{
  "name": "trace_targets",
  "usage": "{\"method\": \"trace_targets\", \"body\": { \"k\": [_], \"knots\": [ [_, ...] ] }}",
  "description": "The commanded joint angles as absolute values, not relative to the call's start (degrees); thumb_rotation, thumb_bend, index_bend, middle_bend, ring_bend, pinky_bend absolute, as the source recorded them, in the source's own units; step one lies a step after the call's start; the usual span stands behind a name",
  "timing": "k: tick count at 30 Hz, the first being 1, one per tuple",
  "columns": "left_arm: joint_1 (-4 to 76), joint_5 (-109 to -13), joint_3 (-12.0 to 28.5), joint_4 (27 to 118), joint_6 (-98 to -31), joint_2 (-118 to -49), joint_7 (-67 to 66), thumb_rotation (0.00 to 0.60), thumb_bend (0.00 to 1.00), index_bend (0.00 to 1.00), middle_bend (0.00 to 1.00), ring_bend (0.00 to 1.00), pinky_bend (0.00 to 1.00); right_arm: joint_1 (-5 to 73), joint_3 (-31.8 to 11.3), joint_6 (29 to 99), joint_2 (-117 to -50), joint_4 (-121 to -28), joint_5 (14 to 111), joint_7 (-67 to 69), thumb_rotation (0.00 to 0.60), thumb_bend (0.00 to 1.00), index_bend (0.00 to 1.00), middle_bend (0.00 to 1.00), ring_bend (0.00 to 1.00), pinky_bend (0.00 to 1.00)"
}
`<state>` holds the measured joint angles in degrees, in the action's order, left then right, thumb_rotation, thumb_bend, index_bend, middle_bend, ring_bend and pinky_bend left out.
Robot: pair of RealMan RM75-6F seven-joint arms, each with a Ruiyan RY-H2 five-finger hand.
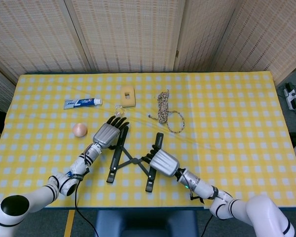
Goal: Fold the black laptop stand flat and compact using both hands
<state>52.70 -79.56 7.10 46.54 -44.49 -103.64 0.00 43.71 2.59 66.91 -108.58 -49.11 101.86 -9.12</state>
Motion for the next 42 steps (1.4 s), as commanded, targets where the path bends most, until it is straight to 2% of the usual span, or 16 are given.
{"method": "trace_targets", "body": {
  "k": [1,11,34,42],
  "knots": [
    [52.5,-79.3,7.1,47.2,-44.4,-103.3,0.0,0.600,0.19,0.01,0.00,0.00,0.00,43.8,2.9,67.7,-109.3,-48.1,102.4,-8.6,0.600,0.18,0.35,0.53,0.46,0.32],
    [51.7,-78.2,7.0,51.3,-43.6,-101.9,0.0,0.600,0.19,0.01,0.00,0.00,0.00,44.3,2.9,68.6,-111.5,-44.4,102.7,-7.6,0.600,0.18,0.40,0.56,0.51,0.34],
    [51.8,-75.4,7.8,59.4,-41.6,-100.3,-0.9,0.600,0.19,0.01,0.00,0.00,0.00,46.9,3.0,69.8,-115.5,-39.5,103.5,-5.7,0.600,0.18,0.40,0.56,0.51,0.35],
    [51.2,-74.4,8.2,60.7,-42.5,-99.5,-1.7,0.600,0.19,0.01,0.00,0.00,0.00,46.7,3.7,71.1,-114.4,-40.8,103.9,-5.3,0.600,0.18,0.40,0.53,0.51,0.35]
  ]
}}
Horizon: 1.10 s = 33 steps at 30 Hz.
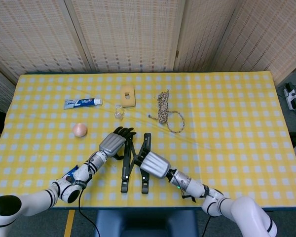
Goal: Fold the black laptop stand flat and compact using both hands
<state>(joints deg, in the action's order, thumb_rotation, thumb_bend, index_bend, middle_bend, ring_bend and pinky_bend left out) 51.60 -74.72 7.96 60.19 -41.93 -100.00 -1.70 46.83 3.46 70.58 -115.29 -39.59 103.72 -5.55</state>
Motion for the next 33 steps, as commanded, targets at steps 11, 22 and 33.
{"method": "trace_targets", "body": {
  "k": [11,22,33],
  "knots": [
    [46.2,-73.4,8.6,71.6,-50.6,-90.9,-5.4,0.600,0.20,0.00,0.00,0.00,0.00,51.9,1.7,55.4,-95.9,-71.5,98.7,-15.1,0.600,0.18,0.00,0.15,0.20,0.14],
    [43.1,-72.5,8.3,79.1,-52.9,-83.7,-5.5,0.600,0.20,0.00,0.00,0.00,0.00,59.8,-3.8,33.8,-88.8,-84.7,84.2,-32.1,0.600,0.18,0.00,0.02,0.07,0.00],
    [41.8,-72.1,8.3,78.7,-53.2,-82.3,-2.5,0.600,0.20,0.00,0.00,0.00,0.00,63.0,-3.9,30.6,-92.3,-81.6,78.3,-38.5,0.600,0.18,0.00,0.00,0.03,0.00]
  ]
}}
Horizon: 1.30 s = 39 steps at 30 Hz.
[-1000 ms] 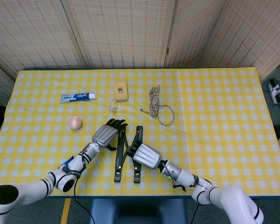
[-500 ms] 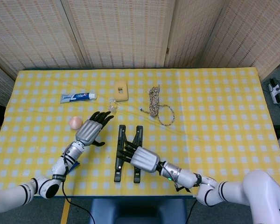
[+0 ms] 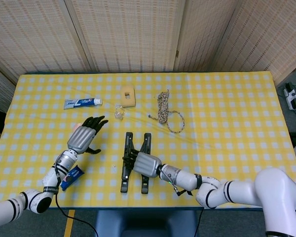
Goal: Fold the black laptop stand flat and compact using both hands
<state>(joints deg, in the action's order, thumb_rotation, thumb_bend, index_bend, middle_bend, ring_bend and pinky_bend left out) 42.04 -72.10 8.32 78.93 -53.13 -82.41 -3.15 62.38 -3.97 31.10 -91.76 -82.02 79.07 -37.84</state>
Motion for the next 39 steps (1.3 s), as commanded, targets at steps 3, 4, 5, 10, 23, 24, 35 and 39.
{"method": "trace_targets", "body": {
  "k": [3,4,5,10,23,24,35,39],
  "knots": [
    [41.6,-72.4,8.2,78.2,-53.2,-82.3,-1.7,0.600,0.20,0.00,0.00,0.00,0.00,63.6,-3.6,30.2,-93.0,-80.8,77.4,-39.5,0.600,0.18,0.00,0.00,0.03,0.00],
    [41.5,-72.5,8.1,78.0,-53.1,-82.3,-1.5,0.600,0.20,0.00,0.00,0.00,0.00,63.8,-3.4,30.1,-93.2,-80.5,77.2,-39.7,0.600,0.18,0.00,0.00,0.03,0.00],
    [41.4,-72.6,8.1,77.9,-53.1,-82.3,-1.3,0.600,0.20,0.00,0.00,0.00,0.00,64.0,-3.3,30.2,-93.5,-80.3,77.0,-40.0,0.600,0.18,0.00,0.00,0.03,0.00],
    [41.1,-72.8,8.2,77.3,-53.3,-82.2,-0.1,0.600,0.20,0.00,0.00,0.00,0.00,64.8,-2.8,30.1,-94.9,-78.9,76.2,-40.5,0.600,0.18,0.00,0.00,0.02,0.00],
    [40.5,-73.3,8.1,76.1,-53.3,-82.2,1.7,0.600,0.20,0.00,0.00,0.00,0.00,66.4,-2.0,30.5,-96.9,-76.4,74.6,-40.4,0.600,0.18,0.00,0.10,0.05,0.00],
    [40.5,-73.3,8.1,76.0,-53.3,-82.3,1.8,0.600,0.20,0.00,0.00,0.00,0.00,66.4,-1.9,30.6,-96.9,-76.3,74.7,-40.1,0.600,0.18,0.00,0.11,0.05,0.00],
    [40.5,-73.4,8.2,75.6,-53.0,-82.4,2.1,0.600,0.20,0.00,0.00,0.00,0.00,67.7,-2.5,30.2,-97.5,-74.9,75.0,-36.8,0.600,0.18,0.03,0.18,0.08,0.00],
    [40.4,-73.6,8.2,75.8,-53.1,-82.3,2.0,0.600,0.20,0.00,0.00,0.00,0.00,68.2,-2.7,30.3,-97.6,-74.7,75.4,-35.6,0.600,0.18,0.09,0.23,0.11,0.00]
  ]
}}
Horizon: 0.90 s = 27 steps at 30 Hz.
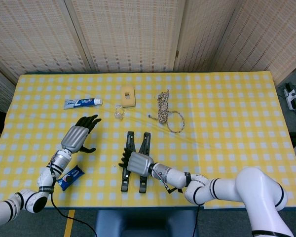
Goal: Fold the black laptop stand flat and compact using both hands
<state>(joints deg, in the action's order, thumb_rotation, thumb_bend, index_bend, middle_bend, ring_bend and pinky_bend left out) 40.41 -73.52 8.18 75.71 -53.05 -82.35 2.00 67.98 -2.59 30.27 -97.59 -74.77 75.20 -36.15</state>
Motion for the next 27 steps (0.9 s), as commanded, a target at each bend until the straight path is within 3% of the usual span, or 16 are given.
{"method": "trace_targets", "body": {
  "k": [1,14,27],
  "knots": [
    [40.4,-73.6,8.2,75.8,-53.0,-82.3,1.9,0.600,0.20,0.00,0.00,0.00,0.00,68.3,-2.7,30.3,-97.6,-74.6,75.6,-35.3,0.600,0.18,0.11,0.24,0.12,0.00],
    [40.2,-73.8,8.1,76.1,-53.3,-82.3,1.7,0.600,0.20,0.00,0.00,0.00,0.00,68.1,-2.1,33.2,-98.2,-73.2,80.0,-31.0,0.600,0.18,0.32,0.40,0.23,0.00],
    [40.1,-74.2,8.3,76.3,-53.6,-82.2,1.6,0.600,0.20,0.00,0.00,0.00,0.00,66.8,-1.7,37.4,-98.1,-72.2,84.7,-25.9,0.600,0.18,0.39,0.45,0.27,0.02]
  ]
}}
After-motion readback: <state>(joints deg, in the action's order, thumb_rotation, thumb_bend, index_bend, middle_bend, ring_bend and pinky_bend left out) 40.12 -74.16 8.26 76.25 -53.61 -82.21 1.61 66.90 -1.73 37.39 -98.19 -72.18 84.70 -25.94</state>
